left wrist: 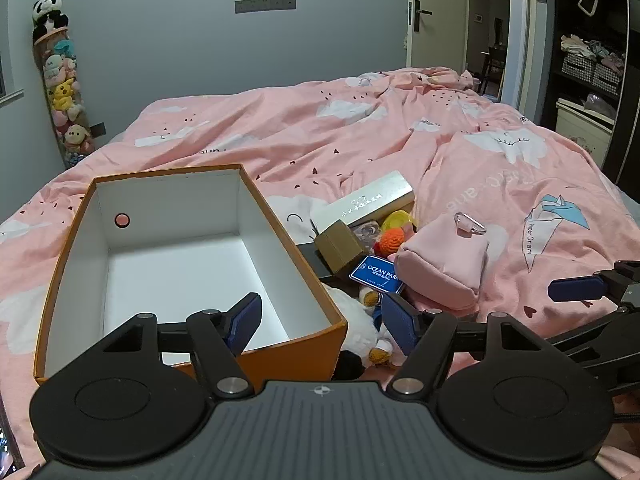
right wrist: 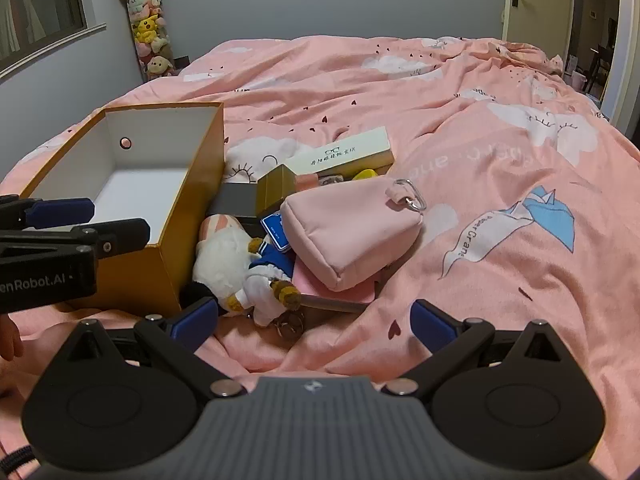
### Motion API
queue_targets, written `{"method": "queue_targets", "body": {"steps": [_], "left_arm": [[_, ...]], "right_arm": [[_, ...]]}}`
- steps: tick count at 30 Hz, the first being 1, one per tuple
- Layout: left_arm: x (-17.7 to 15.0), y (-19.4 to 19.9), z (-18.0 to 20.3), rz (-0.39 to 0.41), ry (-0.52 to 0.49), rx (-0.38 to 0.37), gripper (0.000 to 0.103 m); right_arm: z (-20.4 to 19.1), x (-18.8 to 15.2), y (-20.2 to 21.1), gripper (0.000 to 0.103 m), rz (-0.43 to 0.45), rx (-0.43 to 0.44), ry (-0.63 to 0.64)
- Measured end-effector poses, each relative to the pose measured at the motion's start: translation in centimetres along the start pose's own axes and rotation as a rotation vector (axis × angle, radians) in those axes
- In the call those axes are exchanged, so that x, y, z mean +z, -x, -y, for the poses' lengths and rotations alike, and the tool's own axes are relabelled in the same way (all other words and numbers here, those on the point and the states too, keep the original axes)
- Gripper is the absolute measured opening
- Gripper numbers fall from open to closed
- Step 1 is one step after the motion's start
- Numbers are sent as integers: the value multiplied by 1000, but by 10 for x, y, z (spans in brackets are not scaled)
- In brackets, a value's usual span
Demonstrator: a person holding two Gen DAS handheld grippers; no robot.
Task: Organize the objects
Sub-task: 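Move both tools toward the pink pouch beside the open box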
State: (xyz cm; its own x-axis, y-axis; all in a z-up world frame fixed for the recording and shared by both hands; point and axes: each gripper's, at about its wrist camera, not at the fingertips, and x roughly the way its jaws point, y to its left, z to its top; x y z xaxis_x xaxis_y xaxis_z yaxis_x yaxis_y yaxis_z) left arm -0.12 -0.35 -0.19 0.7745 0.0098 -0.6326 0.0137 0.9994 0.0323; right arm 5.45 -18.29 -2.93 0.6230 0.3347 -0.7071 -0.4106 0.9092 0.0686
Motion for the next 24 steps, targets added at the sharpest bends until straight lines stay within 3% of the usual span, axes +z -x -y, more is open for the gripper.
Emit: {"method": "queue_targets", "body": {"steps": [24], "left_arm": [[-1, 0, 3, -6, -26, -5, 74]], "right_arm": [[0, -1, -1, 102, -5, 0, -1]]}}
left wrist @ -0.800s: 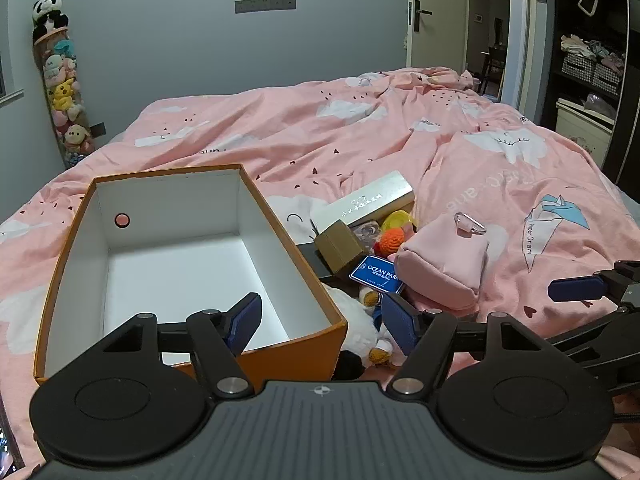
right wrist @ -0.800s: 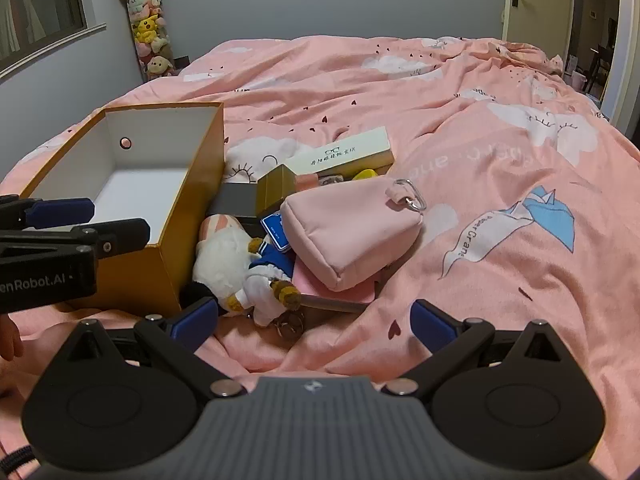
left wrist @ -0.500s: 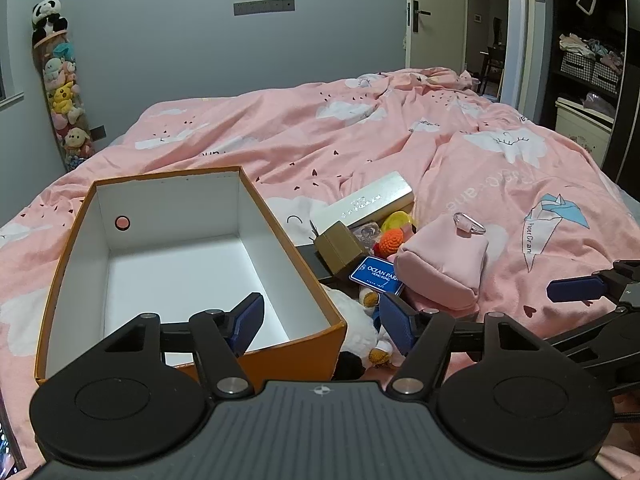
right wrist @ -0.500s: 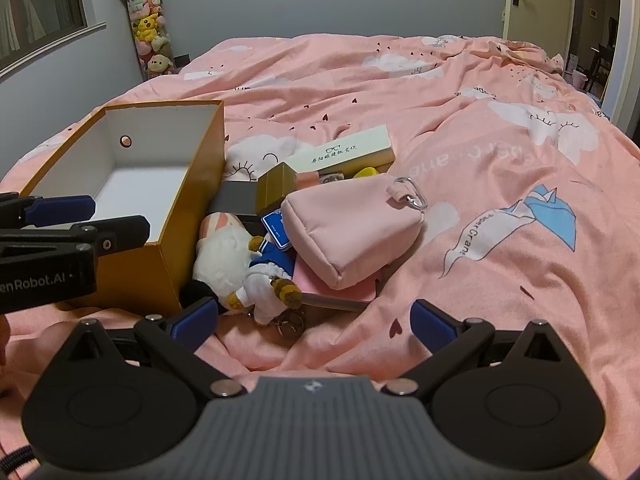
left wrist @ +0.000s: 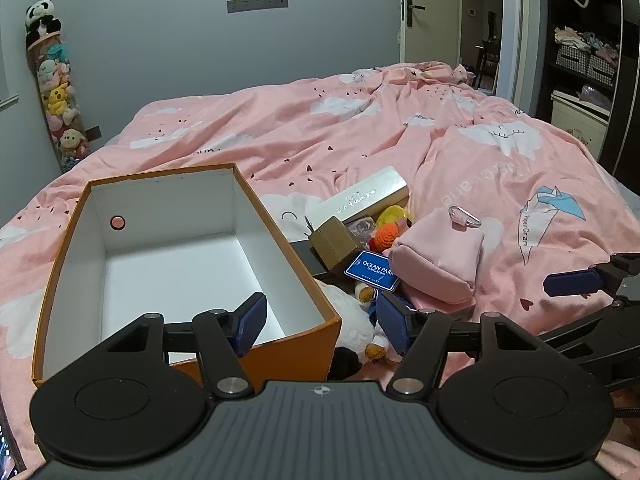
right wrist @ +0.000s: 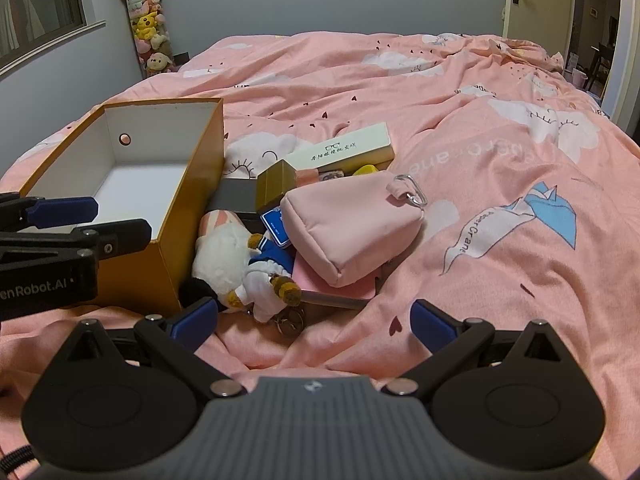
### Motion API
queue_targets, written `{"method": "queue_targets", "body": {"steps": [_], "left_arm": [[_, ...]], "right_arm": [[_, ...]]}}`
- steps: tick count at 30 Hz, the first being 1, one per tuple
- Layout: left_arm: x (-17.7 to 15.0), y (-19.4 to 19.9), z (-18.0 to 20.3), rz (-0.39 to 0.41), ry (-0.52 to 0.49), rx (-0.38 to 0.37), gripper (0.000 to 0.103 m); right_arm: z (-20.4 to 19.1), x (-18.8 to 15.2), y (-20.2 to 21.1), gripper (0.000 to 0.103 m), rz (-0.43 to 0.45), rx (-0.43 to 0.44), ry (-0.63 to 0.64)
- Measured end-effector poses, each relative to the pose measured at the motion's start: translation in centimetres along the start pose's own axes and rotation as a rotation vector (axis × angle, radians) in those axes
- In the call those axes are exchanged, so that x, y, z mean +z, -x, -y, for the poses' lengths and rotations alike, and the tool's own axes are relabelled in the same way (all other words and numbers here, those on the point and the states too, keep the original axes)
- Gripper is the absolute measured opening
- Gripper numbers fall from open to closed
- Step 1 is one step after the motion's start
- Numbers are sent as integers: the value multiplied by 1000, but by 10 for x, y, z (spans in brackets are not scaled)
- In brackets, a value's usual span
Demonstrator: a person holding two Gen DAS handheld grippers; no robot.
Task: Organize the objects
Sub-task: 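Move both tools toward the pink pouch beside the open box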
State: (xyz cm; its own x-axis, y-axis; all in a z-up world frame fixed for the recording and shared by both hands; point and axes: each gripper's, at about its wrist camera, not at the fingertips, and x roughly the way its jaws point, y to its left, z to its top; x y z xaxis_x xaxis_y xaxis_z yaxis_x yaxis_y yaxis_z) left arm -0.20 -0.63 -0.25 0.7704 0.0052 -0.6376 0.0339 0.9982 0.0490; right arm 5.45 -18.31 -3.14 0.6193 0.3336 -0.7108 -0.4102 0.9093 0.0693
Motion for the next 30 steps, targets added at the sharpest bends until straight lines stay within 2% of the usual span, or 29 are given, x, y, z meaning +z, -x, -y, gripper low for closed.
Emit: {"method": "queue_targets", "body": {"steps": [15, 22, 30], "left_arm": [[-1, -5, 4, -33, -6, -19, 67], [-1, -8, 4, -50, 0, -26, 56], [3, -14, 8, -63, -28, -54, 51]], "right_arm": [[2, 1, -1, 102, -22, -2, -4], [2, 1, -3, 102, -32, 0, -2], [6, 4, -10, 102, -57, 13, -14]]}}
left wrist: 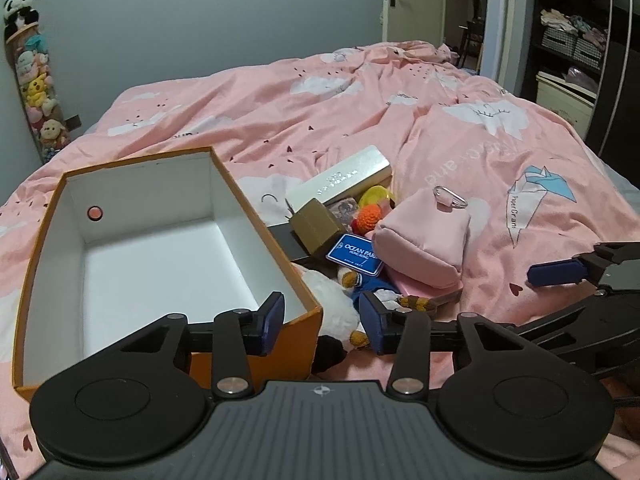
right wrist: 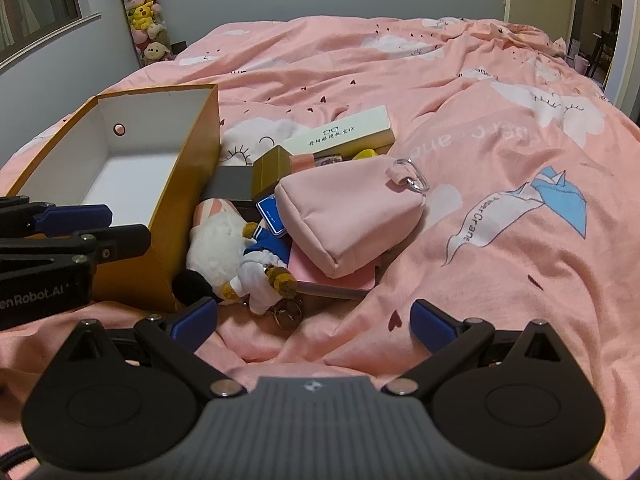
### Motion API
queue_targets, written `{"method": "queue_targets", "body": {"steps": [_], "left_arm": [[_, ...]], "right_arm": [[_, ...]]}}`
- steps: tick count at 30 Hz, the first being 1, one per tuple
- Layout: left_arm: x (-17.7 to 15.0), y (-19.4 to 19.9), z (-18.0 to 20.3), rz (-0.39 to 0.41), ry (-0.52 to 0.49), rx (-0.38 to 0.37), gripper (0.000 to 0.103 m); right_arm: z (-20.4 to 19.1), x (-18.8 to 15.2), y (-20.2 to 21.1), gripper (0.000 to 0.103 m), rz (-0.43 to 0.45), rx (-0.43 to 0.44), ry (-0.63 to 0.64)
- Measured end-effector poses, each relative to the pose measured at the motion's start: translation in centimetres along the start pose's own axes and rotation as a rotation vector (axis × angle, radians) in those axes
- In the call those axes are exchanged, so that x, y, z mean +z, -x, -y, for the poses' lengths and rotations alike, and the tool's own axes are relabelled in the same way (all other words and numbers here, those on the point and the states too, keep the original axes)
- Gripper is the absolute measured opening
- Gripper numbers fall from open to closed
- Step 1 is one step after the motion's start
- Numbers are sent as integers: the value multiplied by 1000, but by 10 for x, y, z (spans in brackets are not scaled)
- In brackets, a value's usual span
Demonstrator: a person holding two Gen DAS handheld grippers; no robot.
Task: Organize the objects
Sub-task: 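Move both tools toward the pink pouch beside the open box, then grasp the pink pouch with the left tool while the right tool grasps the pink card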
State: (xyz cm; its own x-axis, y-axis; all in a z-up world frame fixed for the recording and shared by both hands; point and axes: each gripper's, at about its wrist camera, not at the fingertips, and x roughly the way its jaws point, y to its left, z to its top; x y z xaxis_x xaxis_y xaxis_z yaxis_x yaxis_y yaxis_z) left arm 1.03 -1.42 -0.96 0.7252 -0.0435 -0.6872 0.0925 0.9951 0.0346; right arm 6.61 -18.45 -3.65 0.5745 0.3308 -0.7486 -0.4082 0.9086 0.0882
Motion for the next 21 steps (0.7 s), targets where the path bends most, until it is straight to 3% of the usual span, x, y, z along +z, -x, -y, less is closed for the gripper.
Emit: {"method": "queue_targets", "body": {"steps": [5, 10, 14, 18, 21], "left_arm": [[15, -8, -5, -25, 32, -20, 50], [37, -19, -8, -41, 27, -67, 40], [56, -34, -6, -70, 7, -118, 33], [71, -56, -4, -120, 9, -209, 33], [82, -76, -1, -153, 7, -243, 33]], "right_arm": [[8, 12, -4, 99, 11, -6, 5], [22, 31, -10, 78, 21, 0, -3], [36, 49, -19, 67, 11, 16, -42], [50, 59, -32, 43, -6, 4, -81], [62, 61, -41, 31, -20, -29, -98]]}}
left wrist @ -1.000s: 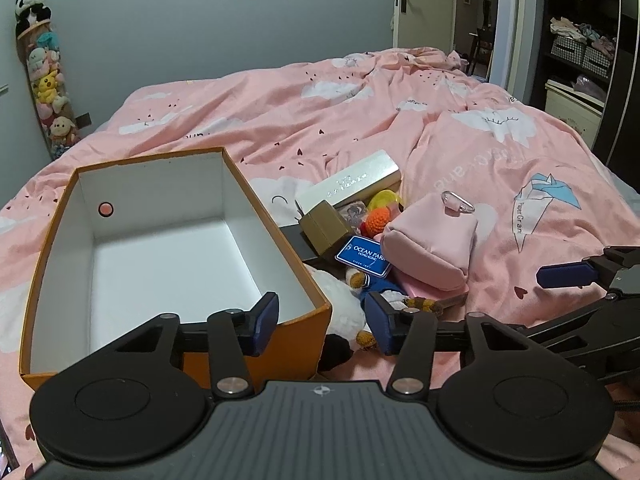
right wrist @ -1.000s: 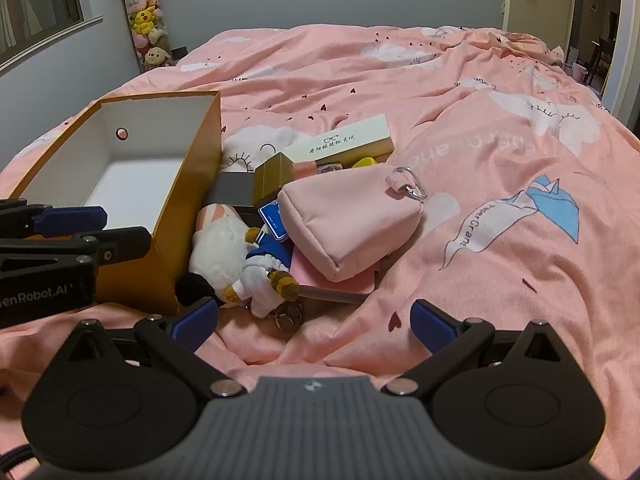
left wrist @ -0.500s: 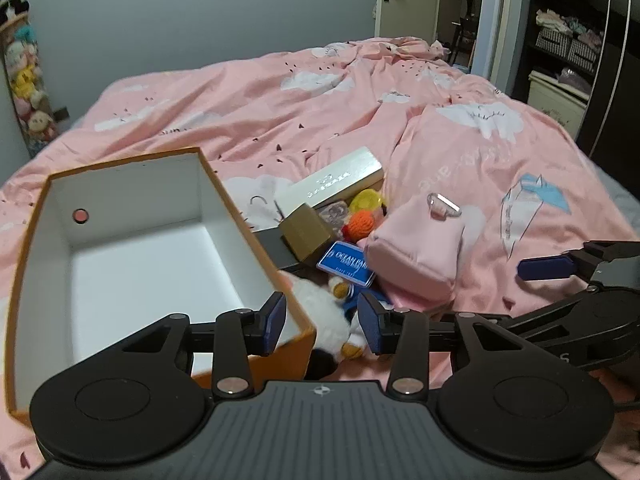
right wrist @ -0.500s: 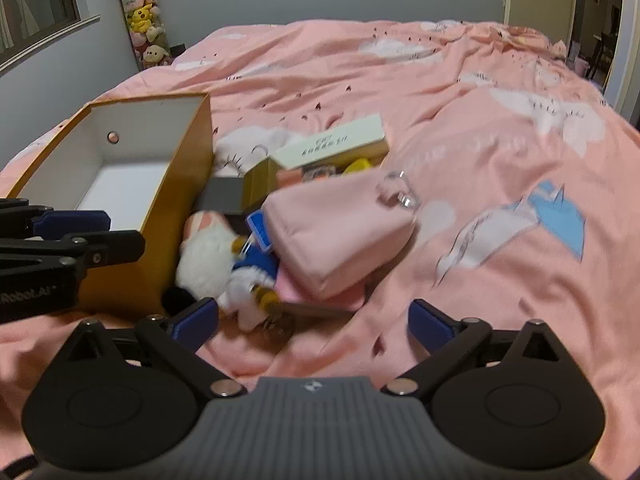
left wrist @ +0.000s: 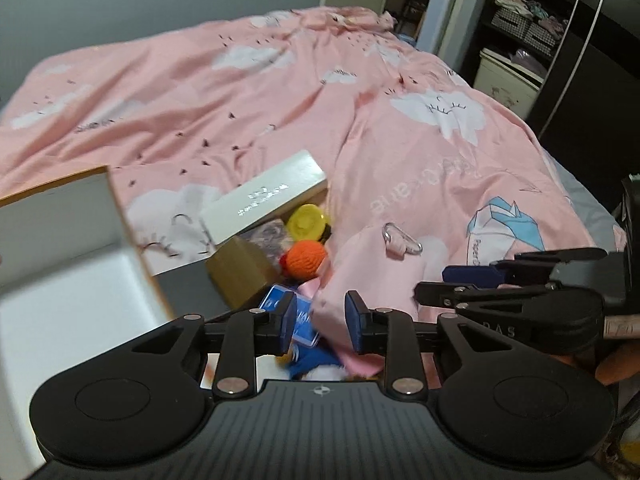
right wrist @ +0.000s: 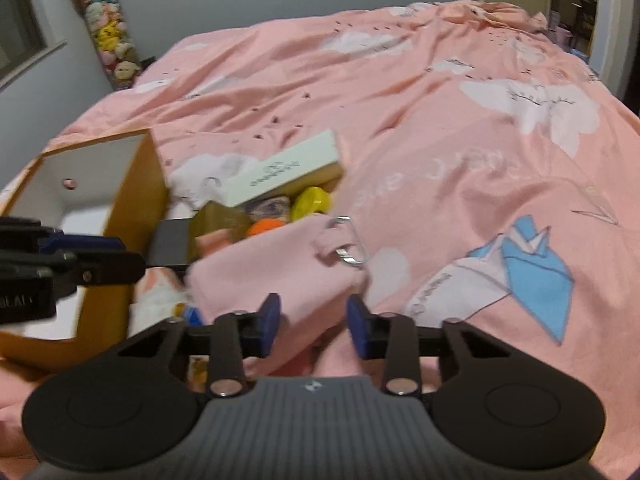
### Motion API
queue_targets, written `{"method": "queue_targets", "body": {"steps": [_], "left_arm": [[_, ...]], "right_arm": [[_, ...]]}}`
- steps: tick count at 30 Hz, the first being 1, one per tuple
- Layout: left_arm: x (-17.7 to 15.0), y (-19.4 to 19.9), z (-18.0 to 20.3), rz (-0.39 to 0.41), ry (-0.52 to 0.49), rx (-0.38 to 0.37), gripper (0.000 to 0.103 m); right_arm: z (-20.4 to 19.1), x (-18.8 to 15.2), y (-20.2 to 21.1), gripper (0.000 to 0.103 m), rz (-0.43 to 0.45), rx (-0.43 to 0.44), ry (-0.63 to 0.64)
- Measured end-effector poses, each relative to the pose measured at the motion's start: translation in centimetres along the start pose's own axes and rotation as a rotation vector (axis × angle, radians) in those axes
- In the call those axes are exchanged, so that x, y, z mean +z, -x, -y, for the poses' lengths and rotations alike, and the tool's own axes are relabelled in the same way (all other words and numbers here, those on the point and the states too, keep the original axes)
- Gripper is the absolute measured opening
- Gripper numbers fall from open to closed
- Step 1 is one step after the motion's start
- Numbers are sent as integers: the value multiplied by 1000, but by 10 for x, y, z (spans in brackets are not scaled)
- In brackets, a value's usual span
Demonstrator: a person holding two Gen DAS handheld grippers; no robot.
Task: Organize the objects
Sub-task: 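Grasp the pink pouch with the left tool while the right tool grasps the pink card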
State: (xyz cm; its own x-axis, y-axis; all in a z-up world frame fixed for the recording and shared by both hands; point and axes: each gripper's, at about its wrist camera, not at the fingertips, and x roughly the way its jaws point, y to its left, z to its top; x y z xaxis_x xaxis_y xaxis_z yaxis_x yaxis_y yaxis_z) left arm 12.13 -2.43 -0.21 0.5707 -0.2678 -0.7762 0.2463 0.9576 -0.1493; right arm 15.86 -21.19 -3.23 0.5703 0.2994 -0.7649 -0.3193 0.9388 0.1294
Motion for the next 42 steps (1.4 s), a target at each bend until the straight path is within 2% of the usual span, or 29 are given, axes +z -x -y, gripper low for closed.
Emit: {"method": "queue_targets", "body": {"steps": [2, 5, 8, 12, 14, 18, 20, 26, 29, 31, 33, 38, 40, 42], "left_arm": [[9, -16, 0, -39, -12, -27, 42], [19, -39, -3, -90, -10, -60, 53], [28, -62, -7, -154, 3, -93, 54], [34, -87, -14, -241, 23, -125, 55], [36, -95, -16, -261, 35, -147, 58], [39, -109, -21, -296, 74, -183, 58], [38, -111, -21, -294, 79, -191, 52], [38, -94, -24, -217, 113, -182, 35], [39, -76, -23, -166, 92, -148, 33], [41, -61, -25, -125, 85, -119, 33], [42, -43, -31, -81, 96, -94, 33], [43, -1, -47, 23, 132, -25, 33], [43, 14, -54, 54, 153, -3, 33], [41, 25, -61, 81, 179, 13, 33]], "right_arm": [[6, 0, -6, 26, -6, -33, 6], [17, 2, -16, 25, -28, -13, -22], [22, 3, -24, 23, -34, 2, -33], [25, 4, -41, 15, -69, 13, -30], [25, 4, -49, 10, -82, 24, -27], [25, 7, -61, 6, -91, 48, -19], [25, 9, -66, 5, -98, 51, -15], [31, 13, -69, 4, -124, 91, -48], [35, 15, -65, 11, -137, 145, -83], [37, 17, -62, 26, -150, 192, -111], [37, 18, -62, 32, -166, 239, -126], [37, 21, -75, 35, -229, 297, -163], [36, 20, -83, 41, -258, 319, -167], [33, 20, -89, 46, -272, 297, -154]]}}
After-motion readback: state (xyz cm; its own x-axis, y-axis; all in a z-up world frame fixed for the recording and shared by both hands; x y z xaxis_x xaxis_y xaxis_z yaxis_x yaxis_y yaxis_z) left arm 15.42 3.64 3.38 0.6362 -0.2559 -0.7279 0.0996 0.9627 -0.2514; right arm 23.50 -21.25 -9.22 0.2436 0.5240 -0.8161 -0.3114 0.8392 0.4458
